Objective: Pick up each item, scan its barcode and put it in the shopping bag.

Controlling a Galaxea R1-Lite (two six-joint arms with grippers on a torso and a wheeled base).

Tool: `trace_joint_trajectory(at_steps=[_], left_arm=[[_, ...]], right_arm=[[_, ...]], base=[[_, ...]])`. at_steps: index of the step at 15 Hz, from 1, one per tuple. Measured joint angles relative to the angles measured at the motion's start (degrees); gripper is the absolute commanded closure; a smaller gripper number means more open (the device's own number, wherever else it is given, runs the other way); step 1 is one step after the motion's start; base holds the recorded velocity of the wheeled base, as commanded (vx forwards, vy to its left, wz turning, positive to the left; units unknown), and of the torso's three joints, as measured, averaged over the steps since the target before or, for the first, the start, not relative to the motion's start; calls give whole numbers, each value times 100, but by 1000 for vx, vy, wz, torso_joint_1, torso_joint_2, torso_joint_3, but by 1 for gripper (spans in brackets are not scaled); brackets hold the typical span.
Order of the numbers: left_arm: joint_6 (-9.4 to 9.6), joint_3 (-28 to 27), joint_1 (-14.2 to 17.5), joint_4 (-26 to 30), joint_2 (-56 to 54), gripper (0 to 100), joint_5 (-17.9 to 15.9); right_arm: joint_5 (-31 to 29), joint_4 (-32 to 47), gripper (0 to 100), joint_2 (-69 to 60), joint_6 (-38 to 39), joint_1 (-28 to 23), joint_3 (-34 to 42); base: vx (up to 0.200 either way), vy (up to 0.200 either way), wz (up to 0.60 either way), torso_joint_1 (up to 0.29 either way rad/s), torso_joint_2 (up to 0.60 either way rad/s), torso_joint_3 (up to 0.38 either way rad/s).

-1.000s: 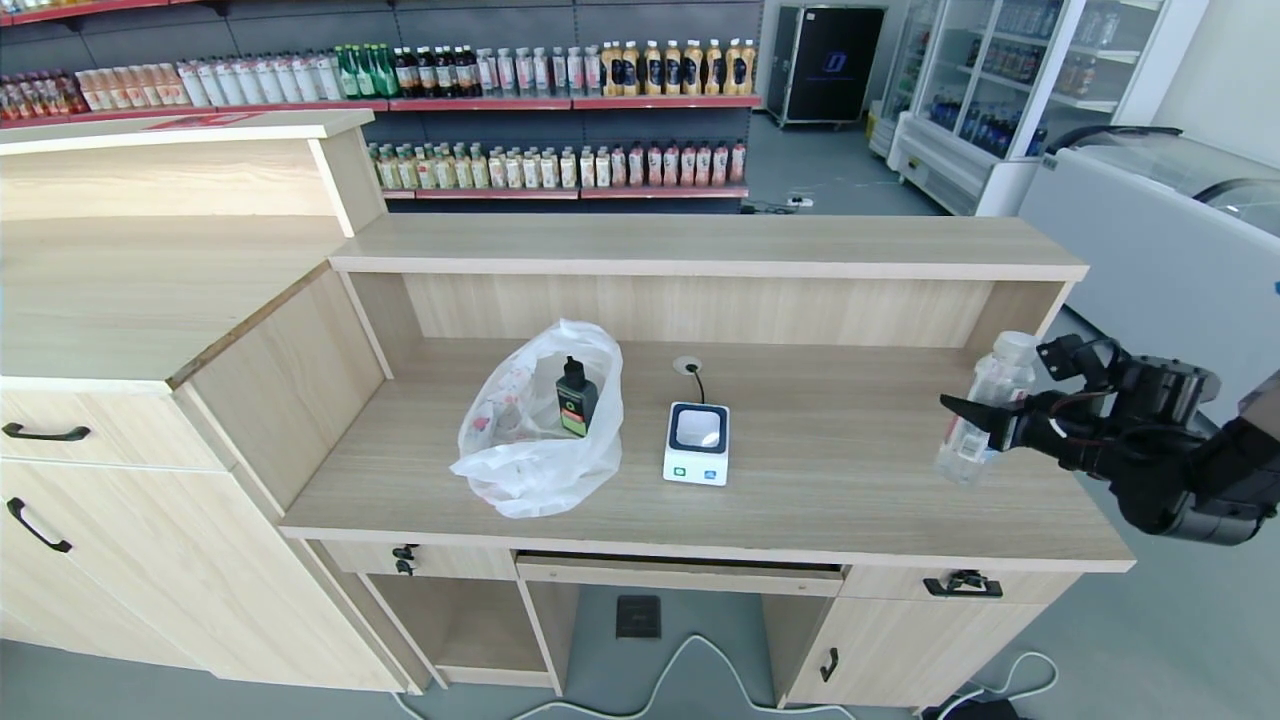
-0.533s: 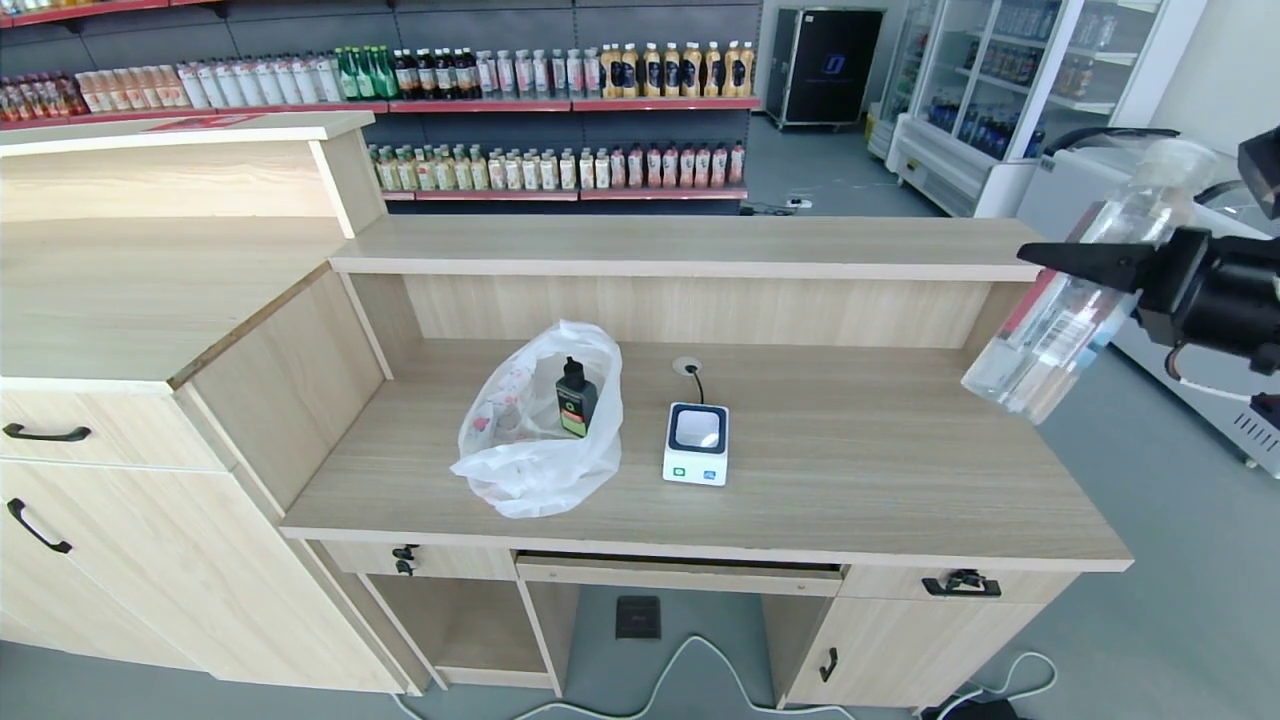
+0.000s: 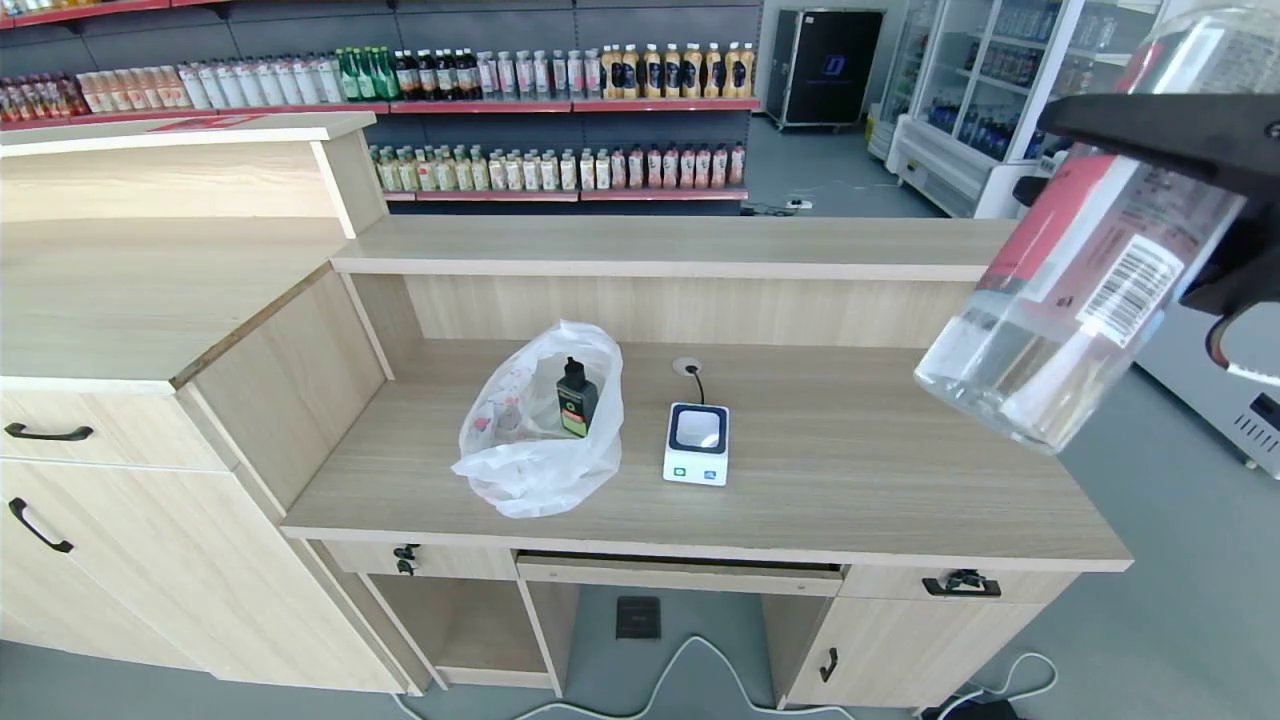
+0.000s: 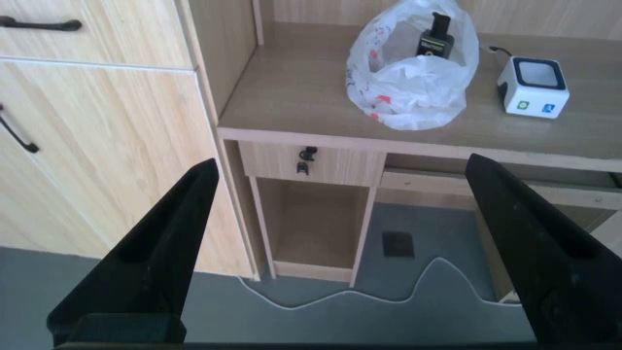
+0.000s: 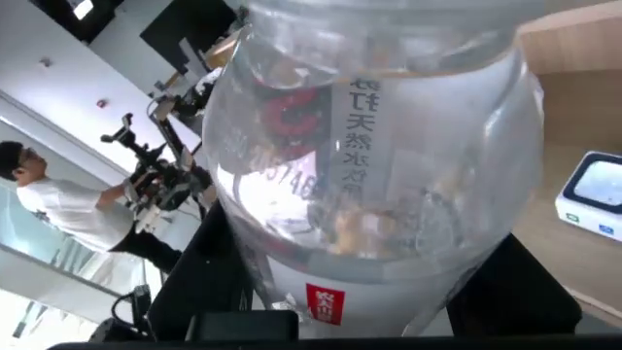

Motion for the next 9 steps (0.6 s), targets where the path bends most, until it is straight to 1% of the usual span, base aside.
trace_joint_trajectory(at_steps=[1,3,9], left_arm=[[2,0,0,0,-2,0,0],[0,0,0,0,0,0,0],[2,0,0,0,0,0,0]], right_arm=[[-139,11,100,-129,-18,356,118],[-211,77,100,-325,-249,796,249],[-224,367,100,-639,-583,1158,439]], base=[[0,0,0,0,0,0],[0,0,0,0,0,0],[0,0,0,0,0,0]])
